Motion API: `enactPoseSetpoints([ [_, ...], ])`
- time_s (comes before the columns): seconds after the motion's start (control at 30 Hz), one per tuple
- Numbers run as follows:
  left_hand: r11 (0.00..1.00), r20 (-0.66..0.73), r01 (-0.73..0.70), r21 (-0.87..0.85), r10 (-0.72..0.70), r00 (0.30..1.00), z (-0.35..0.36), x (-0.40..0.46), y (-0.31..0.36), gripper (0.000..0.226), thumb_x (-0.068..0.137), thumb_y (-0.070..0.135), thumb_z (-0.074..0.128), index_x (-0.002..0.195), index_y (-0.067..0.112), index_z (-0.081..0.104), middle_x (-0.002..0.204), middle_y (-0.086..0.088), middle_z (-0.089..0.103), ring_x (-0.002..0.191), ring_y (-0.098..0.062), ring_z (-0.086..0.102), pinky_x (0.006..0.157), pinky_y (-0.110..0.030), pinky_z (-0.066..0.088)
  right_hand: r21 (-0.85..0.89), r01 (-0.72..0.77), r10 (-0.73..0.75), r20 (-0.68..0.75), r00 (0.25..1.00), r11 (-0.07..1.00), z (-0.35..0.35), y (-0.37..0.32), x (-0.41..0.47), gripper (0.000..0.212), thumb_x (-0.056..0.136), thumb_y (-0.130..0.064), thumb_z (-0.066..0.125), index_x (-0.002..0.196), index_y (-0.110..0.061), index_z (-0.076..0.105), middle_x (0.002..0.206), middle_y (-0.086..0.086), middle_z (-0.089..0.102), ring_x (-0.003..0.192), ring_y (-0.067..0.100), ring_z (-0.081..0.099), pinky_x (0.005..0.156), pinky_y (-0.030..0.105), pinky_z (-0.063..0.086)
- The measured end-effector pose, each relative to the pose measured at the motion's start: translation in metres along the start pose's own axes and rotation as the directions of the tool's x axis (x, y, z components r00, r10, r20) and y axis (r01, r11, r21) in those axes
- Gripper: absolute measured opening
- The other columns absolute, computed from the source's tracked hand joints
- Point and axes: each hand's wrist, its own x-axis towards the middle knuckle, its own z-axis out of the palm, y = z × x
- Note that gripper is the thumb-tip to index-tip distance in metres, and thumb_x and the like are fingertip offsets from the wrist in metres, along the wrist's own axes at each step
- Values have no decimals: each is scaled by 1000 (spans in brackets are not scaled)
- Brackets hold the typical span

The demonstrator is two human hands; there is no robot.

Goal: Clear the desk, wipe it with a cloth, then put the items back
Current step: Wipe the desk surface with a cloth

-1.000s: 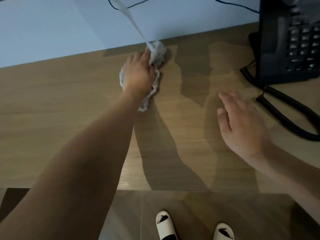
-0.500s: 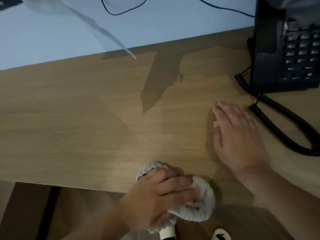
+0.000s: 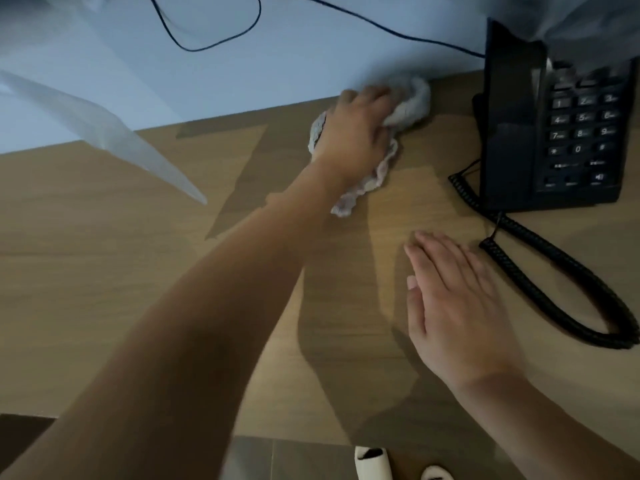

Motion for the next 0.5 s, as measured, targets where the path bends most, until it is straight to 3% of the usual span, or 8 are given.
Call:
enactPoseSetpoints([
  [0.13, 949, 110, -276, -150, 294, 950, -8, -78, 13, 53, 82, 20, 44, 129, 13, 67, 137, -12, 60, 118, -33, 57, 102, -45, 40, -13, -4, 4, 15, 1000, 1000, -2, -2, 1, 51, 100, -25, 30, 144, -7, 47, 150, 9, 44, 144, 24, 35, 121, 46, 24],
  [0.23, 916, 91, -352, -192, 373, 923, -15, -123, 12, 46, 85, 12, 46, 126, 5, 67, 130, -16, 62, 115, -33, 59, 98, -44, 43, -18, 2, -1, 10, 1000, 1000, -3, -2, 2, 51, 99, -25, 30, 143, -6, 47, 149, 11, 45, 143, 25, 36, 120, 47, 25],
  [0.3, 939, 36, -306, -154, 315, 948, -12, -102, 4, 47, 90, 15, 46, 133, 1, 59, 127, -20, 60, 110, -37, 58, 95, -47, 45, -11, 4, -4, 3, 1000, 1000, -2, -2, 2, 51, 99, -25, 29, 143, -6, 48, 150, 9, 45, 144, 24, 36, 120, 46, 25],
  [0.43, 999, -76, 31, -30, -34, 997, -1, -21, 6, 59, 85, 26, 40, 139, 8, 55, 126, -17, 59, 109, -38, 54, 95, -51, 45, 4, 2, -2, -9, 1000, 1000, -2, -1, 2, 51, 100, -25, 29, 144, -8, 48, 151, 7, 45, 145, 21, 34, 121, 45, 24],
  [0.5, 998, -47, 63, -10, -63, 997, 4, 0, 11, 60, 83, 23, 38, 140, 13, 56, 132, -14, 58, 114, -39, 52, 99, -50, 43, 11, 3, -2, -8, 1000, 1000, 0, -1, 2, 50, 100, -26, 29, 144, -9, 47, 151, 5, 44, 146, 20, 33, 121, 45, 24],
])
